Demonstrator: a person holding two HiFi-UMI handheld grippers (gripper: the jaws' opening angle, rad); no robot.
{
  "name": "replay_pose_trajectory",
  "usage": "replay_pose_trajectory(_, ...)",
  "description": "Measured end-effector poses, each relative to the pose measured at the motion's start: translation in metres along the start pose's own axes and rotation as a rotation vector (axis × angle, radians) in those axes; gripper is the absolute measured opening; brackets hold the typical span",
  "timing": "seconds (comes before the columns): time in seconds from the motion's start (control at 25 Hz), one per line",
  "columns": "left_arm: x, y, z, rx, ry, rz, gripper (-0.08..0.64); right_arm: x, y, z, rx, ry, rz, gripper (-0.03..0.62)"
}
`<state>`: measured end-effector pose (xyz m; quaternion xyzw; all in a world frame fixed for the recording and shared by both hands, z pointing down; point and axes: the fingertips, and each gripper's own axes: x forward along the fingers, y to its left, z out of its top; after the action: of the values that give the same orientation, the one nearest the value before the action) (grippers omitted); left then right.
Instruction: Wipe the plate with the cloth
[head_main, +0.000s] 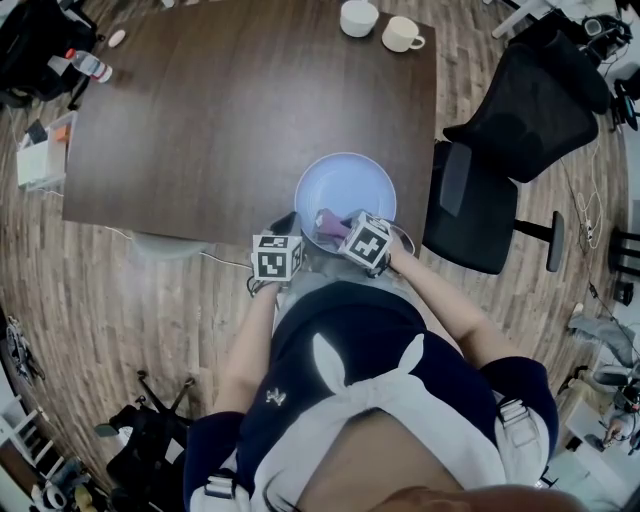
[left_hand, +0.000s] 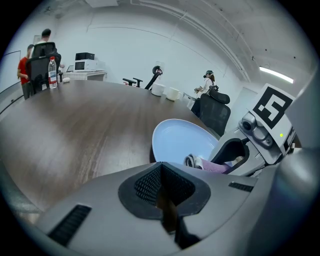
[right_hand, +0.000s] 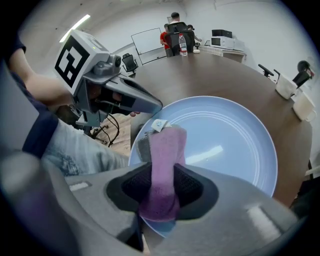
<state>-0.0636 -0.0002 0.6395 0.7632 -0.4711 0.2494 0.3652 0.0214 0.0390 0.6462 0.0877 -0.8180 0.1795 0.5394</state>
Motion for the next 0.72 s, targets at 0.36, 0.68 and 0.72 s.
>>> replay_pose_trajectory(0.36,-0.001,0.0,0.001,0.02,0.002,-0.001,0.006,-0.006,-0.012,-0.021,-0.188,0.07,-0.124,0.133)
replay_pose_trajectory(0.68,-0.002,0.001,0.0,0.03,0.007,-0.007,0.006,-0.012,-0.032,-0.036,-0.136,0.079,-0.19,0.135)
replay_pose_trajectory(0.72,-0.002,0.001,0.001,0.03,0.007,-0.007,0.006,-0.014,-0.037,-0.037,-0.119,0.076,-0.2,0.135)
